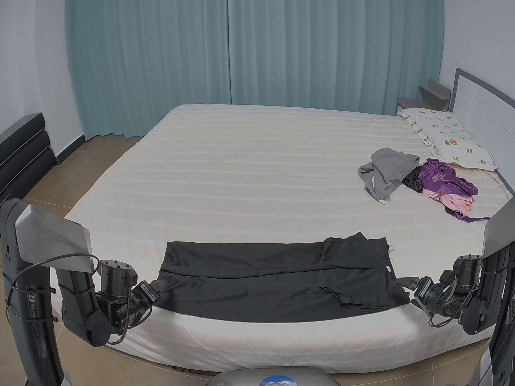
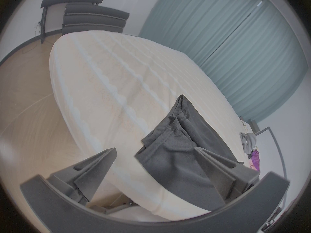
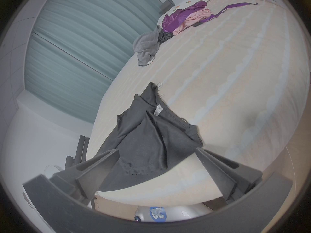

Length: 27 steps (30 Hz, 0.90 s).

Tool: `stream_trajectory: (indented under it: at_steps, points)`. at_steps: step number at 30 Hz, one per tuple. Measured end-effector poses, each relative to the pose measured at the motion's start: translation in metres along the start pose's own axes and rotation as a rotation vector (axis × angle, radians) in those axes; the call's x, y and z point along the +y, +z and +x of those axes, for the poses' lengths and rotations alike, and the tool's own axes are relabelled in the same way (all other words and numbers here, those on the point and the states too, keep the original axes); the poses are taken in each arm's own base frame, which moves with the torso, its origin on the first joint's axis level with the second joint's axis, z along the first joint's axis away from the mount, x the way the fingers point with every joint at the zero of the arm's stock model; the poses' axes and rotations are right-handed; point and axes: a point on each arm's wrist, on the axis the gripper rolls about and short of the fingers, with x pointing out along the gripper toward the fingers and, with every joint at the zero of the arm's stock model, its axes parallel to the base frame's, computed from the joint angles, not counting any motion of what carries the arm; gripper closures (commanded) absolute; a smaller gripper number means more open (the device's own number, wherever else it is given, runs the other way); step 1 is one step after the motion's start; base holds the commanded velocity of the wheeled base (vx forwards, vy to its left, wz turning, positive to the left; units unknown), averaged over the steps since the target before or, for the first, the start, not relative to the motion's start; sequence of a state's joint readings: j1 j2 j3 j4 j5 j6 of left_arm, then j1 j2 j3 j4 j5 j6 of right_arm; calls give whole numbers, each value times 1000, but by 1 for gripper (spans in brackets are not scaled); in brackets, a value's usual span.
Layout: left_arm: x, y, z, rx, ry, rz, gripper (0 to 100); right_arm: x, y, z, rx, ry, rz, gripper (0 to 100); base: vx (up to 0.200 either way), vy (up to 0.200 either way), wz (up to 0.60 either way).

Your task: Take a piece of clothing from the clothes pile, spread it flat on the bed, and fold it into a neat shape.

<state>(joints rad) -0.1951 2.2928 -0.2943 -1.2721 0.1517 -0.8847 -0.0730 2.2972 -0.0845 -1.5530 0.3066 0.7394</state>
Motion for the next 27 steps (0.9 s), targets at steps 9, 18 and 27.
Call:
stream_trajectory:
  at_steps: [9,18,27]
  points:
    - [-7,-6,30,-60,28,71,0,0,-5,3,26,-3,-3,0,0,0,0]
    - [-5,-12,41,-93,73,91,100,4,-11,4,42,-5,-5,0,0,0,0]
    - [2,-17,35,-105,127,83,100,10,-21,2,51,-29,-29,0,0,0,0]
